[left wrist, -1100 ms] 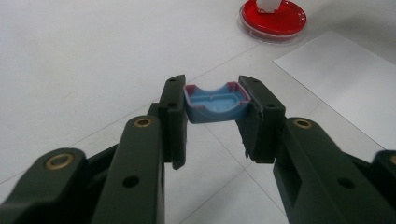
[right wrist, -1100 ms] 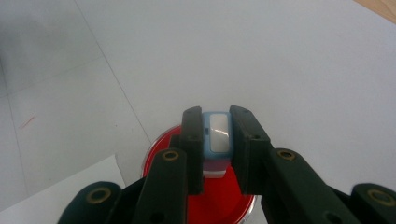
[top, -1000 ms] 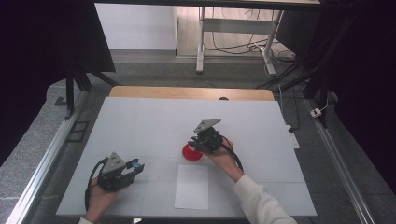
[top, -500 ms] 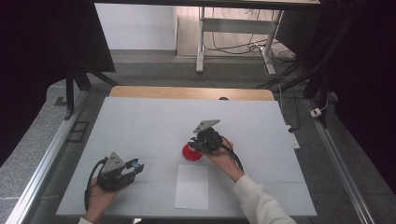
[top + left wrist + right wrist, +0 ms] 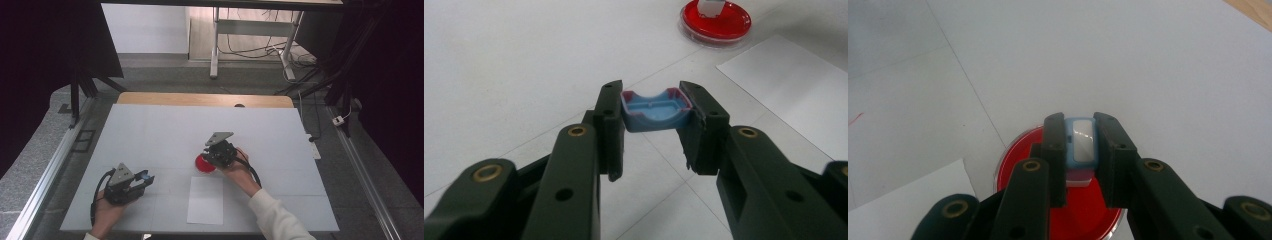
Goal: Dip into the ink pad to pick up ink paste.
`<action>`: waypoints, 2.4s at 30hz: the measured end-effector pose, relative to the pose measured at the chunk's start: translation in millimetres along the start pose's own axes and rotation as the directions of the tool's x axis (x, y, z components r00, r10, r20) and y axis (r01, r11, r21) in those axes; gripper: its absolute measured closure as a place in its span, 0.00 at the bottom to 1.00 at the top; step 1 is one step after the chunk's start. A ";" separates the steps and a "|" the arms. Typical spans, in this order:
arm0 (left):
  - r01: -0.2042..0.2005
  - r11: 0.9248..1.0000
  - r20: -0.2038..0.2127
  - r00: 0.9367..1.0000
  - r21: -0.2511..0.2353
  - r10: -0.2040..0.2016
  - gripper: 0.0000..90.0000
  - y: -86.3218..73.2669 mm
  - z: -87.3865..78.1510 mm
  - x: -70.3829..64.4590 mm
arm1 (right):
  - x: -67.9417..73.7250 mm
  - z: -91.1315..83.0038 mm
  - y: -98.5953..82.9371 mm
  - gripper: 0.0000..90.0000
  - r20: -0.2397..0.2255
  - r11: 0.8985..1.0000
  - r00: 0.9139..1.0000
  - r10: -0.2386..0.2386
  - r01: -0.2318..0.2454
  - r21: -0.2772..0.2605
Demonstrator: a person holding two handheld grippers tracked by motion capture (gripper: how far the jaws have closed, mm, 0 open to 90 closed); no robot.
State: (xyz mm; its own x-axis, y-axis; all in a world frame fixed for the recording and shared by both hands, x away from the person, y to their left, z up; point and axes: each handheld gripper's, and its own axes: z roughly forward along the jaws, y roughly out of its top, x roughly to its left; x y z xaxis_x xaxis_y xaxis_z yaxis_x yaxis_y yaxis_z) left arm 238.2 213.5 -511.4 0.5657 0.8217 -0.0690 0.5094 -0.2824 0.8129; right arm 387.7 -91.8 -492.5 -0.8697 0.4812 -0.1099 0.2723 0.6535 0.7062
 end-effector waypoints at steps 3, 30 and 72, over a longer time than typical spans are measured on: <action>0.000 1.000 -0.001 1.000 -0.001 0.000 0.71 0.2 -0.2 -0.4 | -0.7 -0.7 -0.3 0.84 0.000 1.000 1.000 0.006 -0.006 0.010; 0.003 1.000 -0.006 1.000 -0.002 -0.003 0.71 0.4 -0.7 -0.3 | 1.7 -1.0 -4.5 0.84 0.007 1.000 1.000 -0.005 0.005 -0.014; 0.002 1.000 -0.003 1.000 -0.006 -0.002 0.71 0.7 -1.0 0.5 | 11.4 -12.6 0.6 0.83 -0.070 0.998 0.996 -0.060 0.059 -0.022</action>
State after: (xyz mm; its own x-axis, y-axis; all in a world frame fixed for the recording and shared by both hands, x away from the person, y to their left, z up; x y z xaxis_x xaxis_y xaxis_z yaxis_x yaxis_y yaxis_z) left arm 238.2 214.2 -510.3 0.5630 0.8236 -0.0688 0.5068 -0.2783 0.8159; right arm 372.8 -93.2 -484.6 -0.9111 0.3992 -0.1030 0.2119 0.6677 0.7136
